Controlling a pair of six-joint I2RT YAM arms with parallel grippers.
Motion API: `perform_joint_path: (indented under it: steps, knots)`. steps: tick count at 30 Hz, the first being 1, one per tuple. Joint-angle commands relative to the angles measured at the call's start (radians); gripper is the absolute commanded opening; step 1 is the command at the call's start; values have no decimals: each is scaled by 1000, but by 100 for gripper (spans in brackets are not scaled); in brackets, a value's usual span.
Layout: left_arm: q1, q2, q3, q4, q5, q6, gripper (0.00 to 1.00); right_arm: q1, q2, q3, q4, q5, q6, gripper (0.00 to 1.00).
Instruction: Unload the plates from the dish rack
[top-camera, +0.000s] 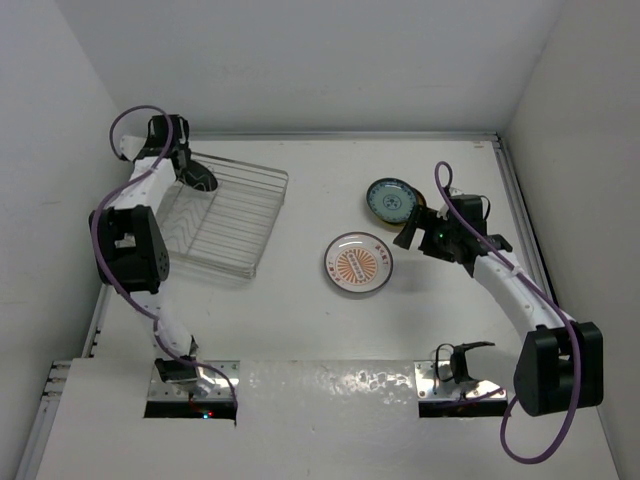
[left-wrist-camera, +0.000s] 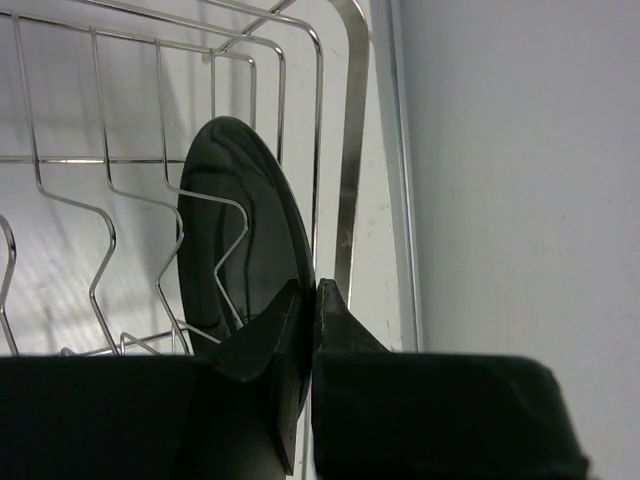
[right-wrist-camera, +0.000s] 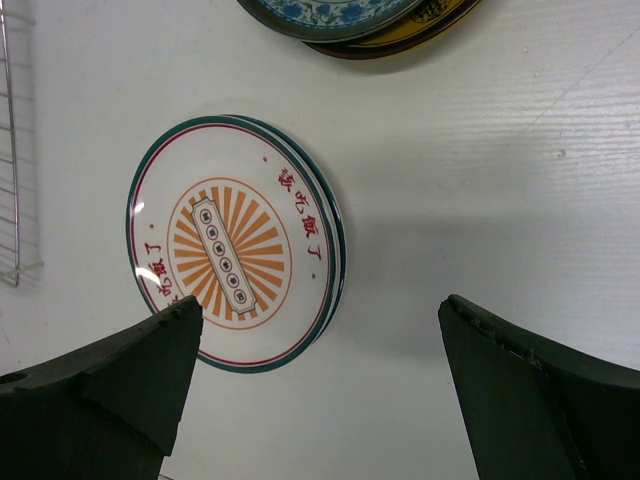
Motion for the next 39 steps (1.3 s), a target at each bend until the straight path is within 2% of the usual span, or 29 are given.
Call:
perform_joint_path:
  steps: [1, 6, 10, 13, 14, 16, 17, 18, 19, 21, 22, 23, 24, 25, 26, 29, 31, 34, 39]
  knots:
    - [5, -130, -53, 26, -88, -58, 0, 7, -13, 37, 25, -12, -15, 99]
    - [1, -119, 14, 82, 16, 4, 0, 5, -16, 45, 22, -17, -12, 99]
    - [-39, -144, 52, 119, 2, 77, 0, 7, -19, 68, 2, -10, -23, 99]
    - [-105, -168, 84, 208, -50, 261, 0, 7, -21, 99, -27, -3, -27, 99]
    - [-161, -165, 127, 217, -82, 390, 0, 7, -22, 118, -34, -3, -27, 99]
    - [-218, -156, 178, 229, -109, 538, 0, 5, -22, 141, -38, -16, -11, 99]
    - [-275, -151, 212, 249, -117, 674, 0, 2, -22, 164, -37, -47, 0, 99]
    - [-301, -151, 218, 264, -93, 744, 0, -3, -21, 177, -26, -68, 9, 99]
    - [-358, -156, 217, 280, -47, 884, 0, -15, -18, 207, -24, -111, 31, 99]
    - [-422, -188, 174, 336, -15, 1029, 0, -35, -15, 237, -14, -148, 89, 99]
    - [-486, -206, 146, 359, 36, 1168, 0, -65, -16, 255, 1, -170, 115, 99]
    - [-519, -251, 61, 442, 80, 1247, 0, -82, -19, 258, 23, -219, 149, 99]
    - [-597, -278, 1, 477, 102, 1330, 0, -114, -25, 263, 64, -234, 214, 99]
    - [-640, -323, -108, 510, 110, 1479, 0, -116, -31, 264, 81, -240, 245, 99]
    - [-675, -343, -156, 542, 136, 1558, 0, -150, -35, 266, 97, -250, 274, 99]
    - [-826, -397, -306, 530, 192, 1801, 0, -188, -48, 269, 124, -259, 354, 99]
    - [-939, -420, -396, 544, 165, 1931, 0, -191, -45, 273, 132, -282, 376, 99]
    - [-1039, -406, -411, 553, 169, 1999, 0, -191, -21, 283, 108, -319, 371, 99]
    - [-1125, -325, -325, 440, 193, 2038, 0, -190, 7, 232, 132, -371, 391, 96]
